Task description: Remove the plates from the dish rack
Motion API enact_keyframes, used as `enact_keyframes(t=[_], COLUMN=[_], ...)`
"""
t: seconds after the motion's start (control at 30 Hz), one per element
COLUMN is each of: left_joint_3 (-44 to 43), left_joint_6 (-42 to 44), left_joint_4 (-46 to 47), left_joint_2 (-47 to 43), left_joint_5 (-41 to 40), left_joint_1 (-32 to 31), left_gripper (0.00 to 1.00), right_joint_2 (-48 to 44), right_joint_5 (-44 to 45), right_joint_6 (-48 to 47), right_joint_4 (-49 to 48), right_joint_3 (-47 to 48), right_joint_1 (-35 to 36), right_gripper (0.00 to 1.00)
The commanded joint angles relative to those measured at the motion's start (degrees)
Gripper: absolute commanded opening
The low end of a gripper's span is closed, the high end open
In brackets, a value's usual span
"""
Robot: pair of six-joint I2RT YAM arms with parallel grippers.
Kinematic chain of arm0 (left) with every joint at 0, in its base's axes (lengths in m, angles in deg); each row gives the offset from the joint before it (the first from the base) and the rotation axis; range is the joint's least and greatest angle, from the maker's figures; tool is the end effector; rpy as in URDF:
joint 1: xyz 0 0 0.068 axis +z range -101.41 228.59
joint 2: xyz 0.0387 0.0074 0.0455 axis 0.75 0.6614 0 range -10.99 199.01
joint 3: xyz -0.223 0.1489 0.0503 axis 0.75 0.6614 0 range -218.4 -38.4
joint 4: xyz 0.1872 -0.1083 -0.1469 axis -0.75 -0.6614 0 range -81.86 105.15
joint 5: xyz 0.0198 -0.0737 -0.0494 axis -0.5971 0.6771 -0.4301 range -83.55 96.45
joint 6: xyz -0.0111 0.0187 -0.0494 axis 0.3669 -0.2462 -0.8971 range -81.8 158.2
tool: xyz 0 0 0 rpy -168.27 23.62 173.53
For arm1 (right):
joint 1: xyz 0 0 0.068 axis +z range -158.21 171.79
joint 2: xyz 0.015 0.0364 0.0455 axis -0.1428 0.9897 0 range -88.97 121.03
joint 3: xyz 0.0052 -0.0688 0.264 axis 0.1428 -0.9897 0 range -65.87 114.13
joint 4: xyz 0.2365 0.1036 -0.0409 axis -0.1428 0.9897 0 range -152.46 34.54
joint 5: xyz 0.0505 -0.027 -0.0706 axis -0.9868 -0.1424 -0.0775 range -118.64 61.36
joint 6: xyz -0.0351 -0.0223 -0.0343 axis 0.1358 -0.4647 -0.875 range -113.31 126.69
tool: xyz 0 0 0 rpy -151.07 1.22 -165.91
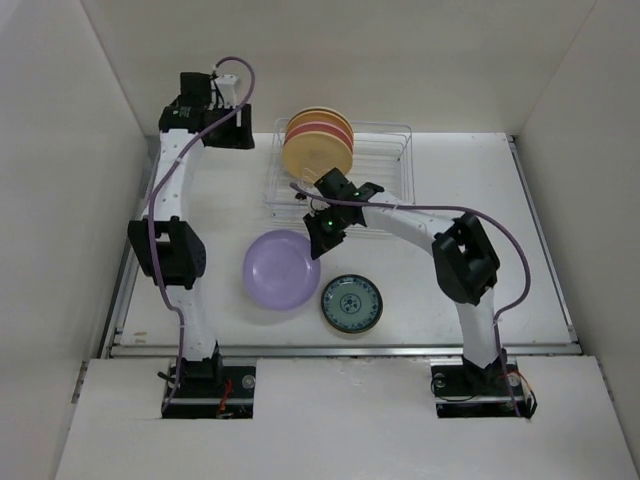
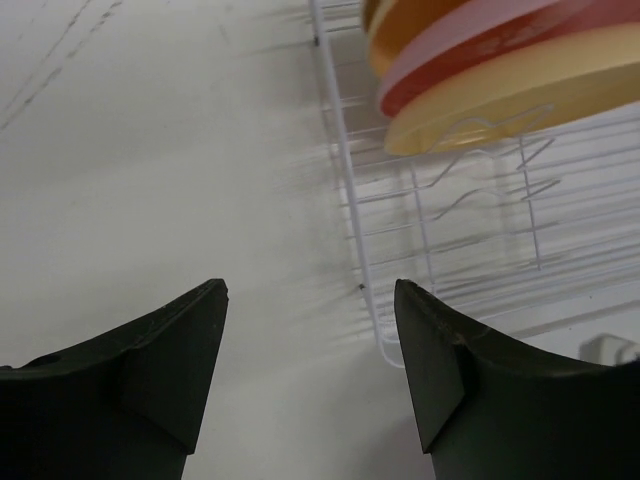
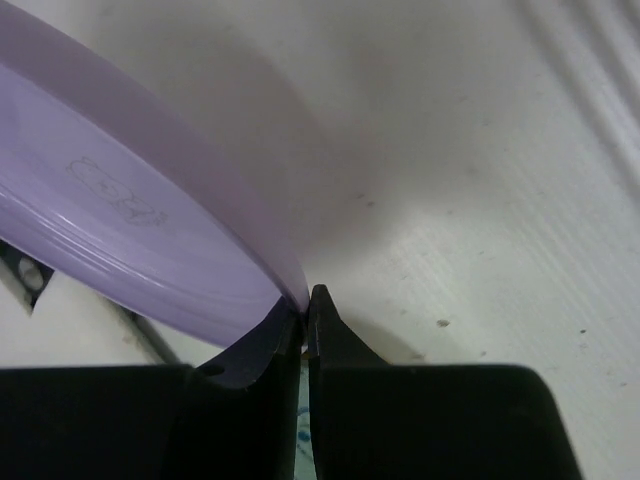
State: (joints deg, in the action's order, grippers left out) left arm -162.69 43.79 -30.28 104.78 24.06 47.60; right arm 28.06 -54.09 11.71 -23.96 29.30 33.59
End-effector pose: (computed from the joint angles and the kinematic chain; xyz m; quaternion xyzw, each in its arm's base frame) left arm 0.4543 -0.0186 0.3821 0.1191 0.8786 -0.1191 0.4468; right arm 0.3196 0.3061 0.2210 -0.3510 0.8770 0.2946 0.1444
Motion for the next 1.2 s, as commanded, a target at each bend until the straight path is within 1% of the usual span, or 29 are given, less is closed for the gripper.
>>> enact_keyframes(t=[0.0,0.03,0.1,0.23,0.3,0.33,0.37,0.43,0.47,0.5,0.63,0.7,0.73,0.8,0.87,1.03,1.07,1.17], left_joint_3=[0.8,1.4,1.9,2.6,2.6,3.2,3.2,3.2,3.2,3.2,3.8,3.8,3.8,2.7,0.2,0.2,1.0,1.5], left_joint_6=[5.7,6.2,6.8,6.8,6.3,6.3,6.3,7.0,7.0,7.8,8.3,8.3,8.9,8.9,8.9,11.8,12.4,12.4], left_joint_4=[4.1,5.3,7.8,9.1,9.8,9.8,10.4,10.4,10.4,11.1,16.2,20.1,21.2,22.7,22.7,26.2,27.7,28.4], left_joint_2=[0.2,0.2,0.2,0.7,0.7,1.2,1.2,2.3,2.3,2.9,4.2,6.0,6.6,8.8,10.3,12.3,12.3,12.3], left_joint_5=[2.5,0.2,-0.6,-0.6,0.0,0.8,2.0,2.7,3.4,3.4,4.0,4.0,4.0,4.0,3.1,-2.2,-3.1,-4.6], left_joint_1=[-4.4,-5.1,-6.4,-6.9,-6.9,-6.9,-6.9,-7.6,-7.6,-8.2,-9.4,-10.5,-10.5,-11.1,-11.7,-12.8,-12.8,-12.8], left_gripper=[0.64,0.63,0.63,0.63,0.63,0.63,0.63,0.63,0.62,0.62,0.56,0.53,0.53,0.50,0.50,0.50,0.47,0.23], right_joint_2=[2.5,2.5,4.9,6.9,6.9,6.3,5.8,3.7,2.9,2.1,-2.8,-5.7,-6.5,-9.2,-10.6,-13.9,-14.7,-15.3], right_joint_5=[4.6,5.3,6.5,8.2,8.8,8.8,9.5,10.1,10.7,10.7,14.1,15.8,17.5,18.9,21.0,21.9,21.9,22.5], right_joint_6=[5.4,5.4,5.4,6.0,6.0,6.0,6.0,6.0,6.0,6.0,6.5,6.5,6.5,6.5,6.5,6.5,6.5,6.5], right_joint_4=[-3.5,-3.5,-1.6,0.4,0.4,-0.1,-0.1,-0.1,-0.1,-0.1,0.6,1.1,1.8,2.5,3.2,4.2,4.2,4.2], right_joint_3=[5.4,5.4,7.5,8.6,7.8,7.7,6.7,5.6,5.6,5.6,5.6,5.6,5.6,6.2,6.8,6.3,6.2,5.5], right_joint_1=[-0.5,-0.5,0.1,1.3,1.3,1.3,1.3,1.3,1.3,1.3,1.3,1.3,1.3,1.3,-0.1,-2.2,-2.3,-2.8], right_gripper=[0.00,0.00,0.10,0.11,0.16,0.21,0.37,0.44,0.51,0.52,0.54,0.55,0.55,0.56,0.56,0.56,0.56,0.56])
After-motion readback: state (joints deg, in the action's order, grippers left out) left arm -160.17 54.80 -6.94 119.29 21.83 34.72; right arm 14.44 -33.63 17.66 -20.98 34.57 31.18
